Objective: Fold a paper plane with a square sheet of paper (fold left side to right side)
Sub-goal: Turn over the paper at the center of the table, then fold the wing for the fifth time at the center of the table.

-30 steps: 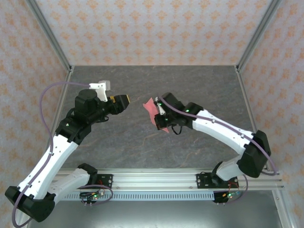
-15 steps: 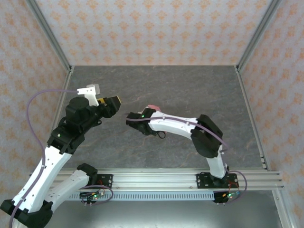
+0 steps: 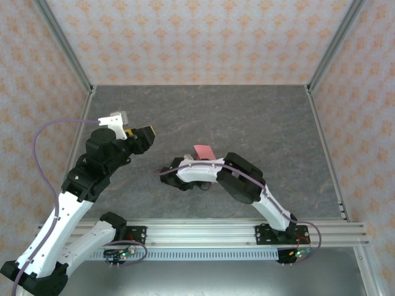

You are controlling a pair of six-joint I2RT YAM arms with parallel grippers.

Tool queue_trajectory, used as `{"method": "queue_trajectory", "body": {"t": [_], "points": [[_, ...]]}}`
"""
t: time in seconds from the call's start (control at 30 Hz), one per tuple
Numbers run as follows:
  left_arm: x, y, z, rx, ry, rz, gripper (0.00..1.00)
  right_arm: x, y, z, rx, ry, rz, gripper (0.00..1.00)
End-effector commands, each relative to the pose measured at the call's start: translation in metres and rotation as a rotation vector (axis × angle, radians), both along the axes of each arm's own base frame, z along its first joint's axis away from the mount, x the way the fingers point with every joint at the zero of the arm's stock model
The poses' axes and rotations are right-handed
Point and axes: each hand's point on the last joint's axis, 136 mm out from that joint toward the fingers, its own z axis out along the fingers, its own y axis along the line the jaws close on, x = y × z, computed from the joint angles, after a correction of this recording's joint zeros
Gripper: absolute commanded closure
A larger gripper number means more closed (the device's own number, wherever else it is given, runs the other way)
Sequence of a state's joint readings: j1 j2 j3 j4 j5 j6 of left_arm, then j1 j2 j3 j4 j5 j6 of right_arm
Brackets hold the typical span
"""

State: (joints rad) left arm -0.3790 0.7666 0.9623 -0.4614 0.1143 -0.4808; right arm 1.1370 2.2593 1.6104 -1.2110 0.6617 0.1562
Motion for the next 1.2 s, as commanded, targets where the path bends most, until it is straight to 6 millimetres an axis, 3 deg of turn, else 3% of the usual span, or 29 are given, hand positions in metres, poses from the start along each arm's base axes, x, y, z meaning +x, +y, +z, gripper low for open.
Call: {"method": "queue_trajectory", "body": {"t": [0.0, 0.03, 0.13, 0.27, 0.37, 0.53, 0.73, 0.93, 1.17], "points": [[0.004, 0.001, -0.014, 0.002, 0.036, 0.018, 0.3, -0.013, 0.015, 0.012, 0.165, 0.063, -0.031, 0.44], [0.005, 0.0, -0.019, -0.002, 0.052, 0.014, 0.3, -0.018, 0.019, 0.016, 0.226, 0.088, -0.042, 0.35], [0.008, -0.005, -0.036, -0.016, 0.101, 0.005, 0.29, -0.031, 0.029, 0.03, 0.388, 0.141, -0.062, 0.21], [0.013, -0.016, -0.066, -0.064, 0.199, -0.004, 0.28, -0.046, 0.041, 0.061, 0.611, 0.176, -0.063, 0.08], [0.02, -0.035, -0.094, -0.146, 0.273, -0.051, 0.28, -0.048, 0.04, 0.089, 0.758, 0.152, -0.059, 0.01], [0.034, -0.073, -0.135, -0.294, 0.362, -0.152, 0.28, -0.031, 0.013, 0.128, 1.088, 0.105, -0.163, 0.0], [0.053, -0.12, -0.171, -0.377, 0.442, -0.268, 0.28, -0.003, -0.032, 0.156, 1.593, 0.028, -0.314, 0.0], [0.073, -0.152, -0.198, -0.387, 0.497, -0.33, 0.3, 0.009, -0.066, 0.144, 1.837, 0.046, -0.452, 0.0], [0.089, -0.176, -0.223, -0.419, 0.549, -0.394, 0.36, 0.014, -0.08, 0.129, 1.97, 0.074, -0.493, 0.0]]}}
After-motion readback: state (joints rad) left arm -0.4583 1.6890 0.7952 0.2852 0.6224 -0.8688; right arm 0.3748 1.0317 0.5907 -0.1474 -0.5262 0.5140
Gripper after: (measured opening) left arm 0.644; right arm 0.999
